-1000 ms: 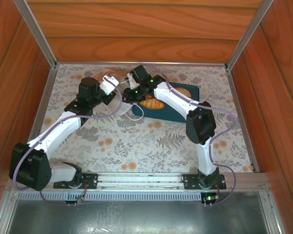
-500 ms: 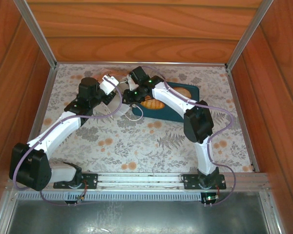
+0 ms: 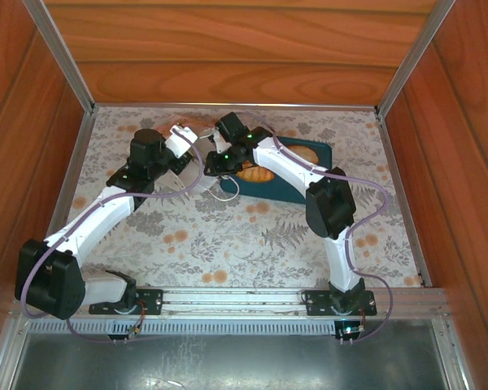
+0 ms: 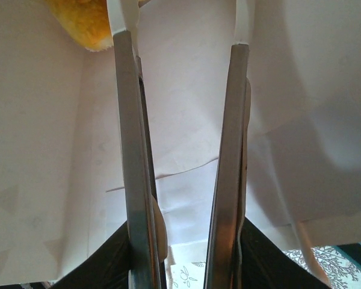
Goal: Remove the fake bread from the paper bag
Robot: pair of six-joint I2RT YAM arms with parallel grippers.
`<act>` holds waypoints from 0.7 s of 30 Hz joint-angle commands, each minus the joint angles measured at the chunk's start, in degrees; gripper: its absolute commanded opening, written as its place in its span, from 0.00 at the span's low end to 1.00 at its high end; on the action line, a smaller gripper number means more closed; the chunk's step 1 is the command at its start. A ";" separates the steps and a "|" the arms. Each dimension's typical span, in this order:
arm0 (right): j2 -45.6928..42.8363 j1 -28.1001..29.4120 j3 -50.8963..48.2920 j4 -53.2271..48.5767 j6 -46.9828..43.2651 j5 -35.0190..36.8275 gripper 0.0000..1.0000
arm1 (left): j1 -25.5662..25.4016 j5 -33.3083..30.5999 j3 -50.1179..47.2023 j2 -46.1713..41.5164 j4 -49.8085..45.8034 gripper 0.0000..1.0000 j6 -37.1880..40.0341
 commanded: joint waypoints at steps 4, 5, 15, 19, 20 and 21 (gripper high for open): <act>-1.80 0.57 -0.77 2.43 2.01 0.65 0.39 | -0.25 1.78 0.55 -2.39 1.49 0.00 -0.34; -1.32 0.54 0.00 2.43 2.14 0.59 0.39 | -0.28 2.09 0.41 -2.57 1.49 0.00 -0.33; 1.51 0.21 4.82 1.44 2.51 0.59 0.39 | -0.25 3.60 -0.24 -2.94 1.49 0.00 -0.07; 3.45 0.21 6.55 0.75 2.50 -0.08 0.39 | -0.24 3.62 -0.21 -2.78 1.58 0.00 -0.07; 3.87 0.21 6.82 0.61 2.50 -0.12 0.39 | -0.27 3.65 -0.23 -2.75 1.58 0.00 -0.11; 4.27 0.21 7.07 0.53 2.72 -0.12 0.39 | -0.25 3.75 -0.16 -2.61 1.65 0.00 -0.07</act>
